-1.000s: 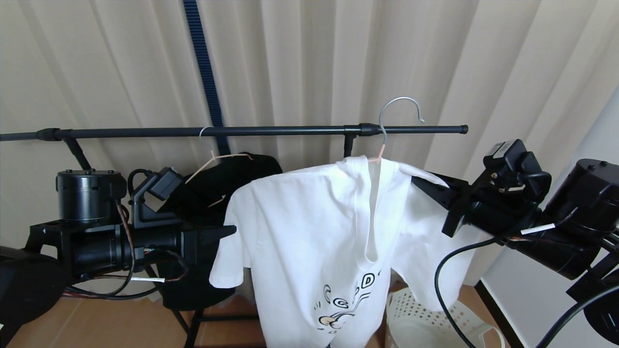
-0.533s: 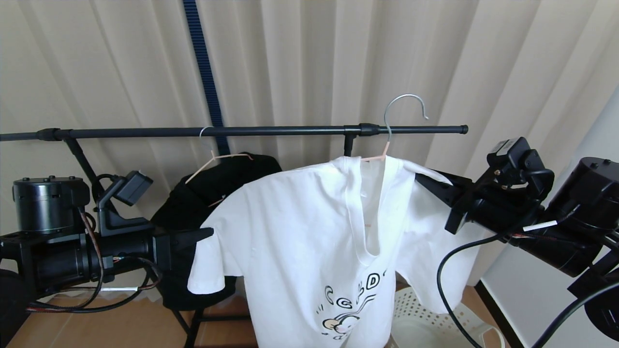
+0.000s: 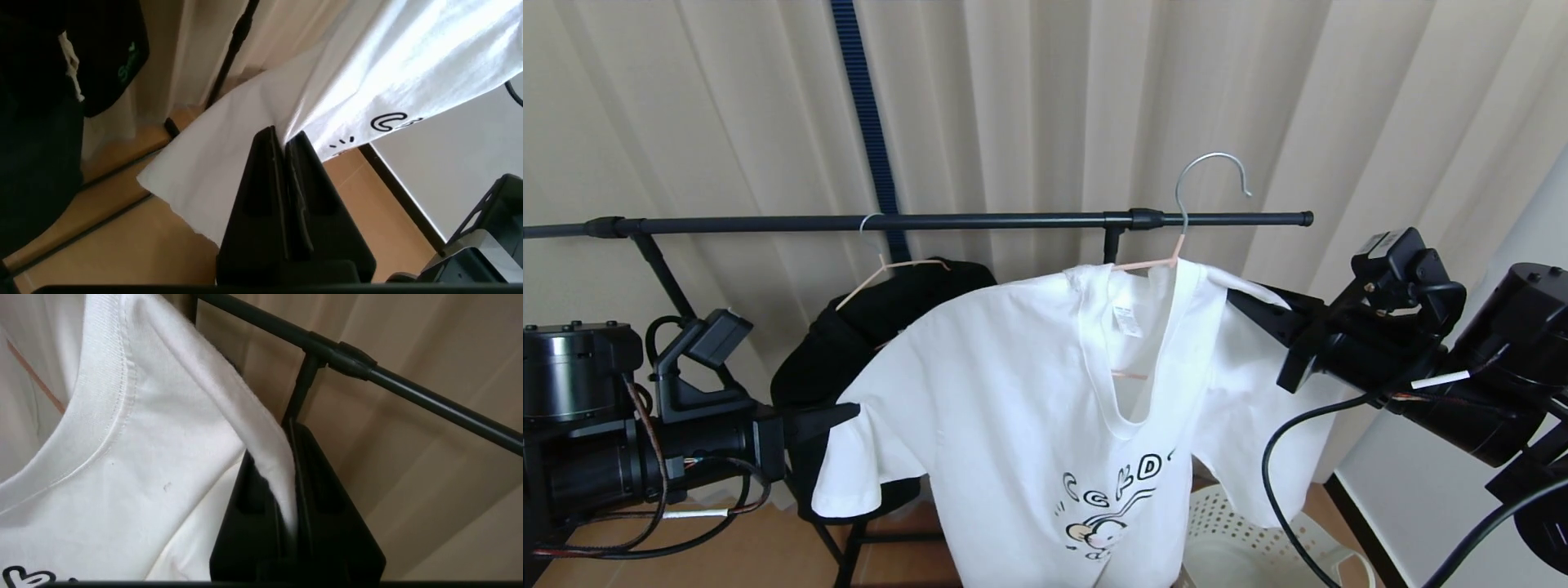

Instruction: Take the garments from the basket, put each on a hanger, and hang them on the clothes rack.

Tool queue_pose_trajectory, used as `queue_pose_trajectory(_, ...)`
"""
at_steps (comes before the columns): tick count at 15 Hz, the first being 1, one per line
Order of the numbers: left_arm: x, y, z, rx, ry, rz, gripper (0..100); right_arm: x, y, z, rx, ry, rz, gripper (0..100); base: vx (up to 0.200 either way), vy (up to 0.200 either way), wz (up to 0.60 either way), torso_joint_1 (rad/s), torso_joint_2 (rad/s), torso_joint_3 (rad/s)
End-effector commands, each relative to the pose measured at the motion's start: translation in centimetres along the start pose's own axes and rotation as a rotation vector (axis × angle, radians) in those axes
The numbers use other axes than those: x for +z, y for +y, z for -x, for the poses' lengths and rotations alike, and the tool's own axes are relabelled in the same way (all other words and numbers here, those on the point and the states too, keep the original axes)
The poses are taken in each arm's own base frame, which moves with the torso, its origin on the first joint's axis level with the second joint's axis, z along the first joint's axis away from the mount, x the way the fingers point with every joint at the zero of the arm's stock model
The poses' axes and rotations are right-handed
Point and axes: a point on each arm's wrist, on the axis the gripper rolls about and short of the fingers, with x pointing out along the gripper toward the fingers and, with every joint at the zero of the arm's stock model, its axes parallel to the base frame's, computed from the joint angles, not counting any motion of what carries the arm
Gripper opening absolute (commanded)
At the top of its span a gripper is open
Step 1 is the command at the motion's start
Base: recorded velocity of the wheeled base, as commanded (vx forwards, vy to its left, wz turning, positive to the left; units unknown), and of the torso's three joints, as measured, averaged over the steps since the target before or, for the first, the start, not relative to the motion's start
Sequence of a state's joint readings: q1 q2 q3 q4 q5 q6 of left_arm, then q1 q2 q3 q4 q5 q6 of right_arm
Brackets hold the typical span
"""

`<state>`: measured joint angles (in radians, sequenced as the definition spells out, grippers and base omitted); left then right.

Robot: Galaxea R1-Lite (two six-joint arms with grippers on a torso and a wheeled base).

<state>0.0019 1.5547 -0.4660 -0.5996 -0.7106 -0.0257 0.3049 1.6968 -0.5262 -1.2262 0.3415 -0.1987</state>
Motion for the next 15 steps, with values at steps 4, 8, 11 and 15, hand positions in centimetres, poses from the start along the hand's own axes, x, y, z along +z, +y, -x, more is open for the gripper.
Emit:
queue_pose_trajectory(4, -0.45, 0.46, 0.22, 0.019, 0.008, 0.024, 0, 0.16, -0.57, 0.12, -0.020, -0.006, -0.001, 0, 0.000, 0.000, 0.00, 0.000, 0.00, 0.000)
queue_pose_trajectory(8, -1.01, 1.03, 0.27, 0.037, 0.023, 0.051, 0, 0.22, -0.64, 0.10, -0.022, -0.008, 0.000, 0, 0.000, 0.000, 0.00, 0.000, 0.00, 0.000)
queue_pose_trajectory(11, -1.00, 0.95, 0.25, 0.034, 0.023, 0.049, 0, 0.17, -0.64, 0.07, -0.022, -0.007, 0.000, 0, 0.000, 0.000, 0.00, 0.000, 0.00, 0.000)
queue_pose_trajectory(15, -0.95, 0.93, 0.22, 0.033, 0.023, 0.046, 100, 0.12, -0.68, 0.07, -0.023, -0.005, -0.001, 0, 0.000, 0.000, 0.00, 0.000, 0.00, 0.000)
